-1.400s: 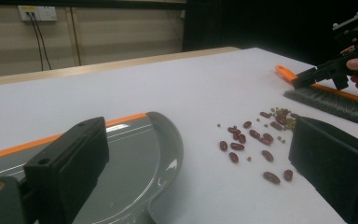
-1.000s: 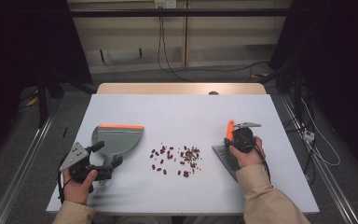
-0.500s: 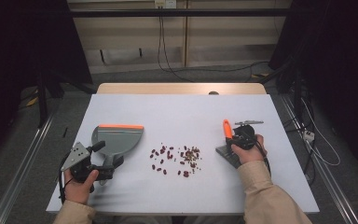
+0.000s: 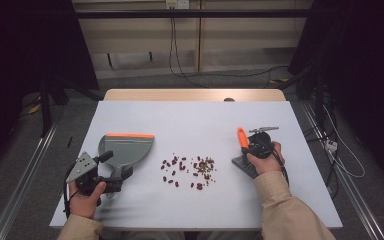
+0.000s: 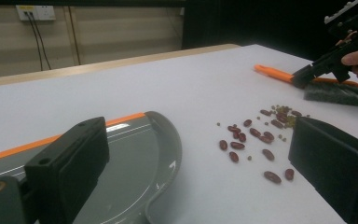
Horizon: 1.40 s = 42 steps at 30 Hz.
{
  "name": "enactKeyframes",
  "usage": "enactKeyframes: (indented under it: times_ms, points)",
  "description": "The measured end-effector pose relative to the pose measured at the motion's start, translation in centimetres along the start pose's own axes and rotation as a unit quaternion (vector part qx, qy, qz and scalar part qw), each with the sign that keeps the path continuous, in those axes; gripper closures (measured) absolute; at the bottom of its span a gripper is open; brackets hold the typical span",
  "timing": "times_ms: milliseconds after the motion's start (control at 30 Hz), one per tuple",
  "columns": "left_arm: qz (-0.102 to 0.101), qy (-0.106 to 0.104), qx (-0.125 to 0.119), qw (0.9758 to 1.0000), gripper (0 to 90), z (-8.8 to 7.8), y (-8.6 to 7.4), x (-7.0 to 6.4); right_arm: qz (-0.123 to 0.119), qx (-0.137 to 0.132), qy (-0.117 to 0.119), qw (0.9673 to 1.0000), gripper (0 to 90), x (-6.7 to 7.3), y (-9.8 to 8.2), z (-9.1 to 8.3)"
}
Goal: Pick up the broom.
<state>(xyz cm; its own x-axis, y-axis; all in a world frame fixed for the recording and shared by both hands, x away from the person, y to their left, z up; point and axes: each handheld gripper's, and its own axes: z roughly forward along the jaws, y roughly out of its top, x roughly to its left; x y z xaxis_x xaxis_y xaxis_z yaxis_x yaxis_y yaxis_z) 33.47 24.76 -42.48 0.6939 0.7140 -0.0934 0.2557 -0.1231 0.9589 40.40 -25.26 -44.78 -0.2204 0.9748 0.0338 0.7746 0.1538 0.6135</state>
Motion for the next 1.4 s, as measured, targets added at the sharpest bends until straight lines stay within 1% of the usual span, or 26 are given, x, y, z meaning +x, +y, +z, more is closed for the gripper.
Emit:
enactKeyframes:
  times_ms: [33, 100, 200, 233, 300, 333, 400, 467, 500, 533, 567, 600, 633, 733, 833, 900, 1000, 1067, 1100, 1167, 1200, 1267, 1400]
  points:
    - [0.000, 0.000, 0.000, 1.0000, 4.9, 0.0, 0.0, 0.0, -0.004, 0.006, -0.001, 1.0000, 66.3, 0.0, 0.2, 0.0]
    - [0.001, 0.001, 0.002, 1.0000, 5.0, 0.0, 0.0, 0.0, -0.009, 0.009, 0.002, 0.9999, 65.9, 0.0, 0.3, 0.1]
    - [0.002, 0.001, 0.002, 1.0000, 5.0, 0.0, 0.0, 0.0, 0.005, 0.013, 0.012, 0.9998, 65.8, -0.4, 0.3, 0.1]
    - [0.002, 0.001, 0.001, 1.0000, 4.9, 0.0, 0.0, 0.0, 0.005, 0.010, 0.014, 0.9998, 65.9, -0.4, 0.2, 0.1]
    - [0.003, 0.002, 0.001, 1.0000, 4.9, -0.1, 0.0, 0.0, -0.005, 0.008, 0.015, 0.9998, 66.0, -0.5, 0.1, 0.1]
    - [0.003, 0.002, 0.002, 1.0000, 4.9, -0.1, 0.0, 0.0, -0.007, 0.007, 0.022, 0.9997, 65.2, -0.6, 0.1, 0.0]
    - [0.001, 0.003, 0.002, 1.0000, 5.0, -0.2, -0.1, 0.0, -0.002, -0.005, 0.032, 0.9995, 64.3, -0.8, -0.3, 0.0]
    - [0.001, 0.004, 0.004, 1.0000, 5.0, -0.2, -0.2, 0.1, -0.010, -0.011, 0.033, 0.9993, 63.1, -0.8, -0.5, -0.1]
    - [0.000, 0.005, 0.004, 1.0000, 4.9, -0.2, -0.2, 0.1, -0.016, -0.010, 0.034, 0.9992, 59.8, -0.8, -0.5, -0.1]
    - [0.001, 0.005, 0.004, 1.0000, 4.9, -0.2, -0.2, 0.1, -0.016, -0.010, 0.036, 0.9992, 58.2, -0.6, -0.5, -0.1]
    - [0.003, 0.006, 0.004, 1.0000, 4.9, -0.3, -0.1, 0.1, -0.024, -0.010, 0.032, 0.9992, 58.2, -0.5, -0.5, 0.0]
    - [0.001, 0.007, 0.003, 1.0000, 5.0, -0.3, -0.1, 0.1, -0.026, -0.008, 0.028, 0.9992, 58.3, -0.4, -0.5, 0.0]
    - [0.002, 0.007, 0.003, 1.0000, 5.0, -0.3, -0.1, 0.0, -0.024, -0.008, 0.028, 0.9993, 58.7, -0.3, -0.5, 0.0]
    - [0.007, 0.005, 0.005, 1.0000, 5.0, -0.1, -0.1, -0.1, -0.019, -0.007, 0.037, 0.9991, 59.9, -0.6, -0.5, 0.1]
    - [0.009, 0.003, 0.005, 0.9999, 5.0, -0.1, -0.1, -0.2, -0.018, -0.005, 0.033, 0.9993, 61.4, -0.5, -0.5, 0.2]
    - [0.007, 0.004, 0.006, 1.0000, 5.0, -0.2, -0.1, -0.2, -0.017, -0.009, 0.038, 0.9991, 63.0, -0.7, -0.6, 0.2]
    - [0.006, 0.004, 0.004, 1.0000, 5.0, -0.2, -0.1, -0.1, -0.008, -0.013, 0.046, 0.9988, 67.2, -1.1, -0.7, 0.2]
    - [0.008, 0.004, 0.002, 1.0000, 5.0, -0.2, -0.1, -0.1, -0.011, -0.010, 0.045, 0.9989, 67.5, -1.1, -0.6, 0.2]
    - [0.009, 0.003, 0.001, 0.9999, 5.0, -0.2, -0.1, -0.1, -0.008, -0.008, 0.043, 0.9990, 67.5, -1.0, -0.5, 0.2]
    - [0.008, 0.002, 0.002, 1.0000, 5.0, -0.1, 0.0, -0.2, -0.012, -0.009, 0.040, 0.9991, 67.6, -0.9, -0.5, 0.3]
    - [0.008, 0.001, 0.002, 1.0000, 5.0, 0.0, 0.0, -0.3, -0.008, -0.010, 0.044, 0.9990, 67.6, -1.0, -0.6, 0.3]
    - [0.011, 0.002, 0.002, 0.9999, 5.0, 0.0, 0.0, -0.3, -0.005, -0.007, 0.042, 0.9991, 67.7, -1.0, -0.5, 0.3]
    - [0.009, 0.002, 0.000, 1.0000, 5.0, 0.0, 0.1, -0.4, 0.004, -0.003, 0.046, 0.9989, 67.9, -1.1, -0.4, 0.3]
